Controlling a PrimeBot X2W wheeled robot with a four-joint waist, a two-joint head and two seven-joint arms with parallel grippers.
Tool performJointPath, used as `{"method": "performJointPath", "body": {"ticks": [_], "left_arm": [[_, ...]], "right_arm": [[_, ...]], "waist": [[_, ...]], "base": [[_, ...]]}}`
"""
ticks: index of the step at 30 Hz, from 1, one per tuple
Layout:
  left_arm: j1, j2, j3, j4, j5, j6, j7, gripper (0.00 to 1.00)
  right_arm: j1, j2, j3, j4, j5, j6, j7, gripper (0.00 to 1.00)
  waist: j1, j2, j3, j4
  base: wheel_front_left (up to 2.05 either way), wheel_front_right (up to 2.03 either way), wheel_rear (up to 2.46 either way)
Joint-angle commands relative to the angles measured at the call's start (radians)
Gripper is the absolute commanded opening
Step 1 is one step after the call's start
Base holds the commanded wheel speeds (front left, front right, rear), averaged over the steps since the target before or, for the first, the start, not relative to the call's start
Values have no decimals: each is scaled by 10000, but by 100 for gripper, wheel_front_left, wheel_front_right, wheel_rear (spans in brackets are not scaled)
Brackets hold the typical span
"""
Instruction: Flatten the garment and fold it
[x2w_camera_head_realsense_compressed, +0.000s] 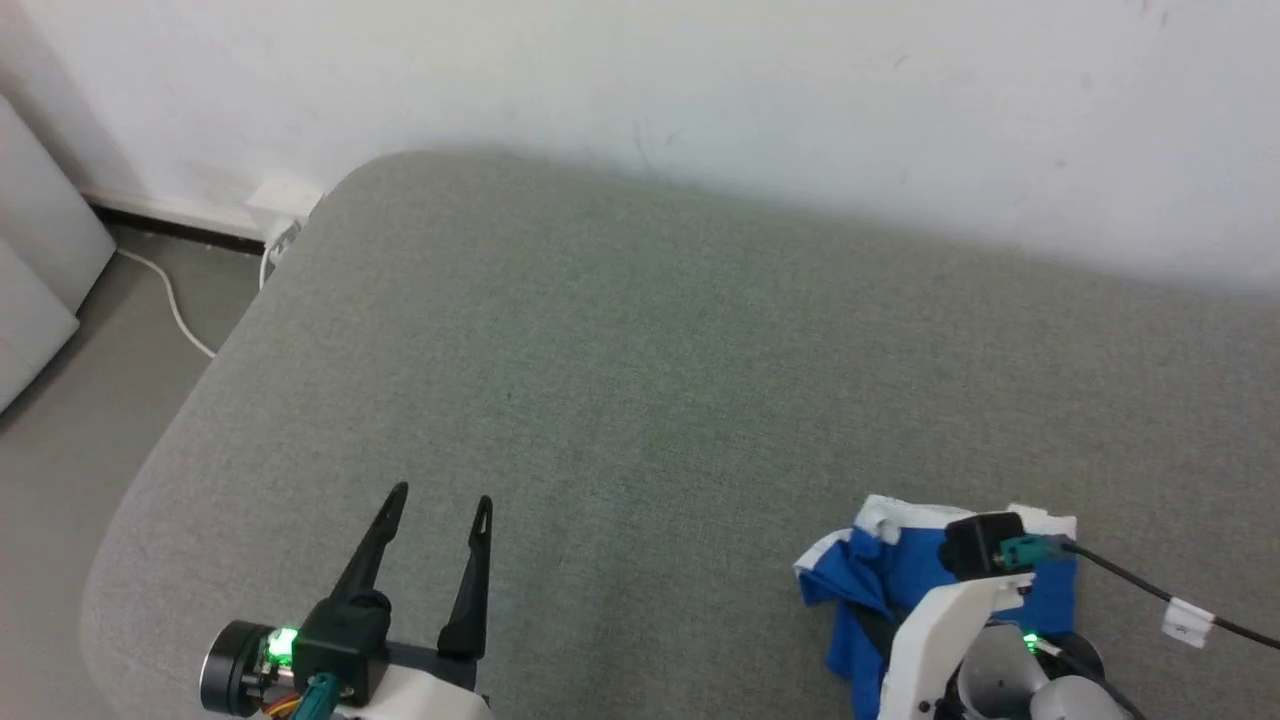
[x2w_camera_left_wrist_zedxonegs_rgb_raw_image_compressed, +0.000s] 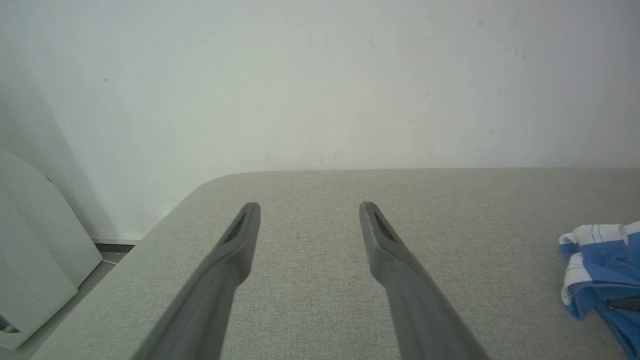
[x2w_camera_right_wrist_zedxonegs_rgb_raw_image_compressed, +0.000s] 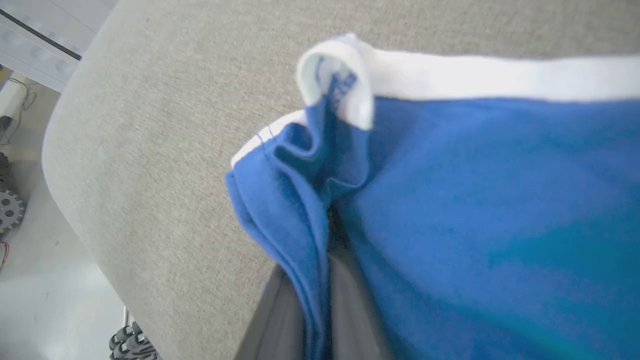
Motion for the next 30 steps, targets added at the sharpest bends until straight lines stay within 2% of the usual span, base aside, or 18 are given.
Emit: {"method": "performJointPath", "body": {"ticks": [1,10,18,22,25,30], "left_arm": [[-186,-85,17,24,62,-74,-47,100],[-314,-156,-4,199,102,-87,-47,100],[-147,-70,41,298,102,-135,-47,100],[-17,-87,143,271,-20,-143,-47,100],[20,-146,250,165,-168,-184,-47,100],[125,-234,458,106,-284,-247,-47,100]], "right_arm": [[-246,45,165,343,-19,-7,-85,100],[-888,2,739,1600,-275,-7,-696,100],[-1047,-459,988,1224,-140,-7,-991,100],[-1215,-1088,1054,243,-166,-7,-1264,100],[-1366,-1859,1107,-692,-482,-7,-1614,100],[-1283,-2965,597,-2009,-1186,-7,-2762,100]], "waist": [[0,0,204,106],[0,0,123,-128],[0,0,-415,-700],[0,0,-633,-1173],[0,0,-721,-1526],[0,0,-791,-2056]], "base": [[0,0,0],[0,0,0],[0,0,0],[0,0,0],[0,0,0],[0,0,0]]}}
